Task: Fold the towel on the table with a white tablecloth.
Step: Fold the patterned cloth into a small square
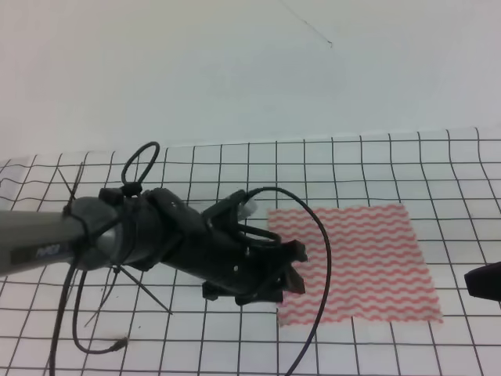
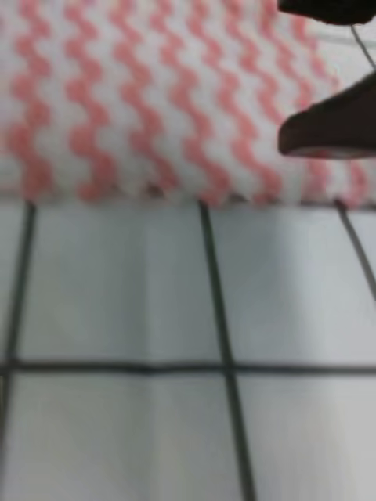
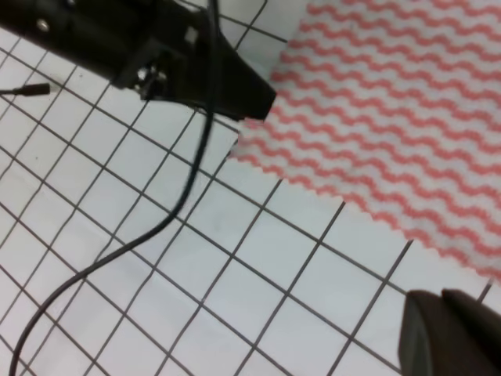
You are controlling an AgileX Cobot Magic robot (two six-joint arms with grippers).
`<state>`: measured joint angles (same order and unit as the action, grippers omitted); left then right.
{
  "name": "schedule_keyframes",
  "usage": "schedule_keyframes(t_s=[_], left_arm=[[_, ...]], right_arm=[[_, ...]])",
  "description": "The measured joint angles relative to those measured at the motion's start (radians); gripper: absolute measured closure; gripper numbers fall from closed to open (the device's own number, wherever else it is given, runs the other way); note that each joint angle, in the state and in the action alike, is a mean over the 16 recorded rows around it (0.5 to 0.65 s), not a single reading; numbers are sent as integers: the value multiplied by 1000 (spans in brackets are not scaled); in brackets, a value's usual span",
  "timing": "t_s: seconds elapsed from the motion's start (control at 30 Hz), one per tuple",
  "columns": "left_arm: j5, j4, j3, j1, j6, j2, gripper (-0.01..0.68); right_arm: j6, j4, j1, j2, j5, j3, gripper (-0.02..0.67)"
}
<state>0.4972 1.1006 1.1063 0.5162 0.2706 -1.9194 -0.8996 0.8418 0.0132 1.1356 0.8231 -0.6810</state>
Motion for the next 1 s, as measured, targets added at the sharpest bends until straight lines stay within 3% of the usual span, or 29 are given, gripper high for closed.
schedule_keyframes(t_s=[0.5, 1.0], left_arm=[[-20, -107, 0, 0, -67, 3, 396], [-6, -84, 24, 0, -43, -23, 397]], right_arm=[[0, -3, 0, 0, 0, -1, 650], [-2, -4, 0, 0, -2, -1, 650]])
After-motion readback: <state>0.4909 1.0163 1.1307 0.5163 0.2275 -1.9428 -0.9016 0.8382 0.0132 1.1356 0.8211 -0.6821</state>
